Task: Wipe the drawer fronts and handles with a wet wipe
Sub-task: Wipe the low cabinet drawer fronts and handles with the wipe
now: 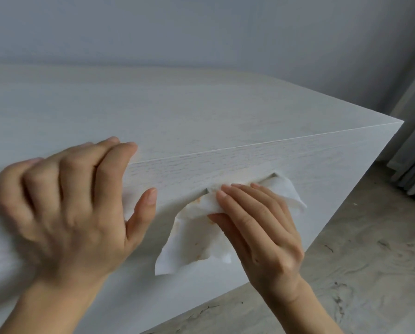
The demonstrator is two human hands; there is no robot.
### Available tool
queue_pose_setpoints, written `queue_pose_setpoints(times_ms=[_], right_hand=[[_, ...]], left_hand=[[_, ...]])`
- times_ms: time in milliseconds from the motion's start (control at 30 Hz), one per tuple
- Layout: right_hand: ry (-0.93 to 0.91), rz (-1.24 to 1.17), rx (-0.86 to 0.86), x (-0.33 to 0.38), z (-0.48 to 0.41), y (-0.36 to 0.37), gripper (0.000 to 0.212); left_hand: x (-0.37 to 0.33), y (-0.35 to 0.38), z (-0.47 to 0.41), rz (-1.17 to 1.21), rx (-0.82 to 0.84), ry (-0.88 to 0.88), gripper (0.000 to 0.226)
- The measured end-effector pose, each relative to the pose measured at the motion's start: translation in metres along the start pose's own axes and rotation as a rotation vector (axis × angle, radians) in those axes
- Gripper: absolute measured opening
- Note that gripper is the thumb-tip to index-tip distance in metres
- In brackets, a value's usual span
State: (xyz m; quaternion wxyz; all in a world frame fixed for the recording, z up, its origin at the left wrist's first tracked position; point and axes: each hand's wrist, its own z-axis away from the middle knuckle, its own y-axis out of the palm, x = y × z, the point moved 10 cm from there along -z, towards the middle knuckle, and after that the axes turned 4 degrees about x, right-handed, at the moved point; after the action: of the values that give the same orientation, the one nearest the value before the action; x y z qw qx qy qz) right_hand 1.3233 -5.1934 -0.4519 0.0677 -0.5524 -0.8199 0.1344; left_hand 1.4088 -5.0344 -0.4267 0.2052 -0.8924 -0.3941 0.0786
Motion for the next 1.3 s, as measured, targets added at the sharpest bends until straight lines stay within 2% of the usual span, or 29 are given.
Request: queue_pose_setpoints(times_ms=[67,200,400,600,733,900,1300], right_hand=[[0.006,0.007,0.034,-0.009,0.004,-0.002,0.020],[0.035,0.033,-0.019,-0.014,0.004,-0.007,0.021],[0.025,0.007,0.027,-0.012,0.004,-0.001,0.020],[0.034,0.054,-0.009,-0.013,0.004,-0.004,0.019],[-0.010,0.024,0.016,-0.003,0.003,0.003,0.018],[0.039,0.059,-0.014,-0.023,0.009,-0.011,0.022],[0.027,0.038,-0.024,-0.010,0.005,-0.005,0.021]], left_hand=[[-0.002,-0.001,0.003,-0.092,-0.024,0.028,0.044],[-0.011,-0.007,0.001,-0.250,-0.062,0.048,0.048],[-0.009,-0.010,0.001,-0.225,-0.085,0.037,0.047],[-0.011,-0.009,-0.002,-0.353,-0.096,0.035,0.049],[-0.010,-0.009,-0.001,-0.366,-0.097,0.034,0.050],[-0.012,-0.009,-0.004,-0.376,-0.095,0.017,0.050],[-0.010,-0.010,-0.005,-0.399,-0.096,0.006,0.050]])
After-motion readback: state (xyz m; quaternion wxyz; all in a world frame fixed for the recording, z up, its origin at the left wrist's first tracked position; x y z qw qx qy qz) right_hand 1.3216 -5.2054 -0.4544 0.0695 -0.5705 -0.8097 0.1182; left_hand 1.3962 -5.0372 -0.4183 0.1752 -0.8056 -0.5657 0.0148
